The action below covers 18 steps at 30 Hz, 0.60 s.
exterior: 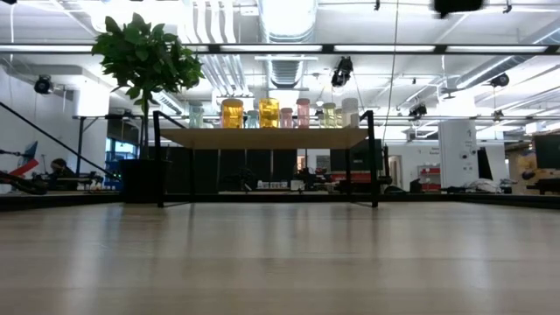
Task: Pick and place medicine bottles onto shelf by color
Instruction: Put the yellow pill bottle on the shelf
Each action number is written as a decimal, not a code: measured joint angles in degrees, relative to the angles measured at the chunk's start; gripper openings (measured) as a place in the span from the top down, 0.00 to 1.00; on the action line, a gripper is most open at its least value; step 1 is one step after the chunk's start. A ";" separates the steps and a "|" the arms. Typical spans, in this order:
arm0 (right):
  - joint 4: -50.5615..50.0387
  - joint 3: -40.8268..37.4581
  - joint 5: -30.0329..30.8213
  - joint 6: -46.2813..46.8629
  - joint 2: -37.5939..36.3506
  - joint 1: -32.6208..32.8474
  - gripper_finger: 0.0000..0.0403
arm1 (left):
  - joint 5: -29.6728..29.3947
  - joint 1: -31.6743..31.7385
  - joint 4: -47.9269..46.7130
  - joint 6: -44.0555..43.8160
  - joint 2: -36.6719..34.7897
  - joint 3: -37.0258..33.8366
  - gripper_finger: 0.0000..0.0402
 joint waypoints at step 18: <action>-0.96 -10.53 -3.26 41.60 8.79 20.35 0.43 | -0.03 -0.04 0.15 -2.39 0.00 0.00 0.27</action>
